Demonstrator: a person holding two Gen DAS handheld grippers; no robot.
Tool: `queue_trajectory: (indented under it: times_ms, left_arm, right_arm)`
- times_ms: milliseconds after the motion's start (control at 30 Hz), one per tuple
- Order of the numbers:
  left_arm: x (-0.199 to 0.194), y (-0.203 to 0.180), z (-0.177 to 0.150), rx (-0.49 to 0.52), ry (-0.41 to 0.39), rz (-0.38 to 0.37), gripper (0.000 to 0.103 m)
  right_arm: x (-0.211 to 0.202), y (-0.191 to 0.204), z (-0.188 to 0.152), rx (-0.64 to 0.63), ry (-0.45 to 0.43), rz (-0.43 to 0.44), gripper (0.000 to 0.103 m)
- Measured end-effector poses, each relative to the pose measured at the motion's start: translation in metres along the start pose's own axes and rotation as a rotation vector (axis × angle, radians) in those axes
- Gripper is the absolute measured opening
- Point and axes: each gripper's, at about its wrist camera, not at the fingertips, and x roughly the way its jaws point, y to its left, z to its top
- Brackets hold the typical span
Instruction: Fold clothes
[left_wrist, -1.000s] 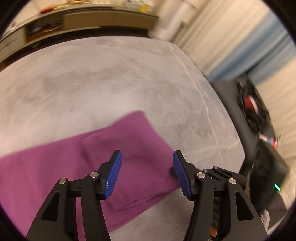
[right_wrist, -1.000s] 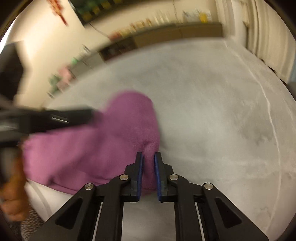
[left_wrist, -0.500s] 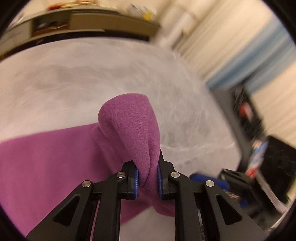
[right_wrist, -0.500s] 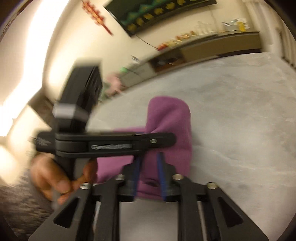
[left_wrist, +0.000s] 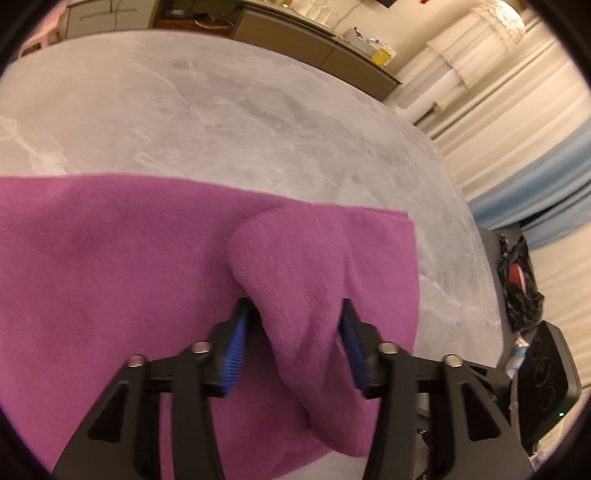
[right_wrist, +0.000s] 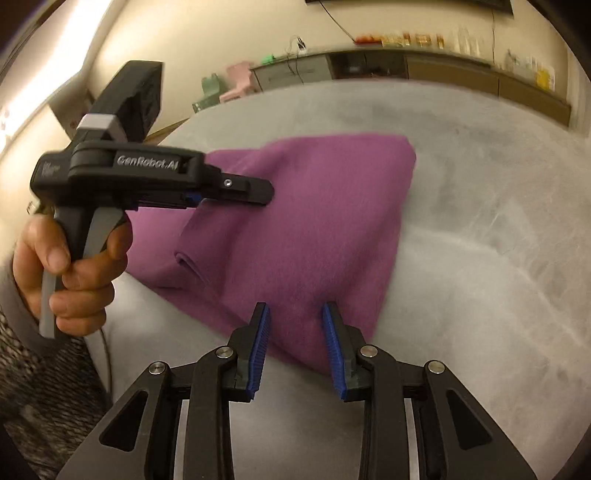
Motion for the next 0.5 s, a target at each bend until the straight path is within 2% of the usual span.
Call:
queue_trajectory:
  times_ms: [67, 100, 133, 167, 200, 233, 267, 333, 400, 433, 467, 500]
  left_arm:
    - [0.000, -0.001, 0.005, 0.017, -0.008, 0.032, 0.059]
    - [0.003, -0.009, 0.007, 0.060, -0.012, 0.063, 0.058]
    - [0.005, -0.017, 0.008, 0.104, -0.020, 0.088, 0.038]
    - [-0.001, -0.027, 0.008, 0.158, -0.052, 0.068, 0.025]
    - [-0.009, -0.036, 0.008, 0.208, -0.090, 0.037, 0.021]
    - [-0.026, -0.039, 0.007, 0.224, -0.166, -0.069, 0.020]
    - [-0.034, -0.035, 0.007, 0.221, -0.196, -0.132, 0.020]
    - [-0.029, -0.007, 0.013, 0.138, -0.157, -0.182, 0.020]
    - [-0.003, 0.031, 0.014, 0.037, -0.038, -0.188, 0.021]
    - [0.003, 0.041, 0.011, 0.017, -0.009, -0.187, 0.026]
    - [0.004, 0.049, 0.009, -0.003, -0.003, -0.206, 0.027]
    - [-0.002, 0.053, 0.006, -0.027, -0.012, -0.213, 0.034]
  right_arm:
    - [-0.001, -0.003, 0.001, 0.007, -0.003, 0.006, 0.031]
    - [-0.001, -0.004, 0.001, 0.011, -0.004, 0.009, 0.031]
    - [-0.001, -0.005, 0.002, 0.015, -0.005, 0.012, 0.031]
    - [-0.001, -0.006, 0.002, 0.019, -0.007, 0.014, 0.031]
    - [-0.002, -0.008, 0.003, 0.022, -0.008, 0.017, 0.031]
    - [-0.003, -0.009, 0.002, 0.026, -0.015, 0.023, 0.032]
    - [-0.007, -0.011, 0.002, 0.030, -0.026, 0.030, 0.032]
    - [-0.016, -0.011, 0.000, 0.041, -0.042, 0.051, 0.032]
    - [-0.018, -0.011, 0.002, 0.036, -0.049, 0.048, 0.032]
    - [-0.018, -0.011, 0.003, 0.032, -0.051, 0.043, 0.031]
    - [-0.018, -0.012, 0.005, 0.027, -0.053, 0.038, 0.031]
    - [-0.018, -0.012, 0.006, 0.022, -0.056, 0.034, 0.032]
